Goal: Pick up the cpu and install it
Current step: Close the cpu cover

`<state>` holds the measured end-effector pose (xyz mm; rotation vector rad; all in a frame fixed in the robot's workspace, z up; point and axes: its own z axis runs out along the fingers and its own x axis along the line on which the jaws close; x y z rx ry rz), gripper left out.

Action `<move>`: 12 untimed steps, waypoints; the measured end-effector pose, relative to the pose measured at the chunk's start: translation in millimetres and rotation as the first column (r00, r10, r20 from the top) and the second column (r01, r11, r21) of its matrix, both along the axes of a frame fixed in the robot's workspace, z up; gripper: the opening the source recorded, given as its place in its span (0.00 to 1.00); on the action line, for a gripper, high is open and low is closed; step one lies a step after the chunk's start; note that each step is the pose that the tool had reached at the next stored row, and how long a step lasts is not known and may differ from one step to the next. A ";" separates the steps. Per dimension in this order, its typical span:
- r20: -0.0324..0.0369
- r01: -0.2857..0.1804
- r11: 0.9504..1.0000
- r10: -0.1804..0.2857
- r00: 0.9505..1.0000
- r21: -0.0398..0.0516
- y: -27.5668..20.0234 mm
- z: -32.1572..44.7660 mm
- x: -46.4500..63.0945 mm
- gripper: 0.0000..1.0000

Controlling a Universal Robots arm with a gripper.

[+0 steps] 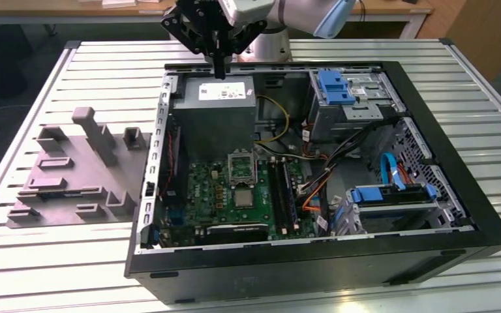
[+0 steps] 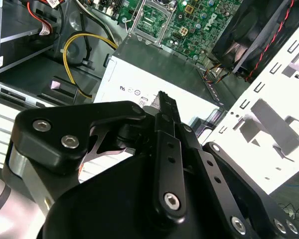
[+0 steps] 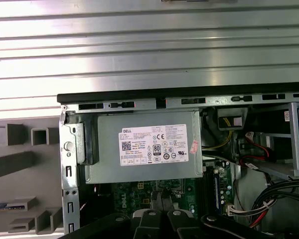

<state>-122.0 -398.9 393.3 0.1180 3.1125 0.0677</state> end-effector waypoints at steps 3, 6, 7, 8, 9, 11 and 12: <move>0.000 0.000 1.000 0.000 1.000 0.000 0.0 0.0 0.0 0.11; 0.000 0.000 1.000 0.000 1.000 0.000 0.0 0.0 0.0 0.11; 0.000 0.000 1.000 0.000 1.000 0.000 0.0 0.0 0.0 0.11; 0.000 0.000 1.000 0.000 1.000 0.000 0.0 0.0 0.0 0.11; 0.000 0.000 1.000 0.000 1.000 0.000 0.0 0.0 0.0 0.11; 0.000 0.000 1.000 0.000 1.000 0.000 0.0 0.0 0.0 0.11; 0.000 -0.001 1.000 0.001 1.000 0.000 -4.7 -0.1 0.0 0.11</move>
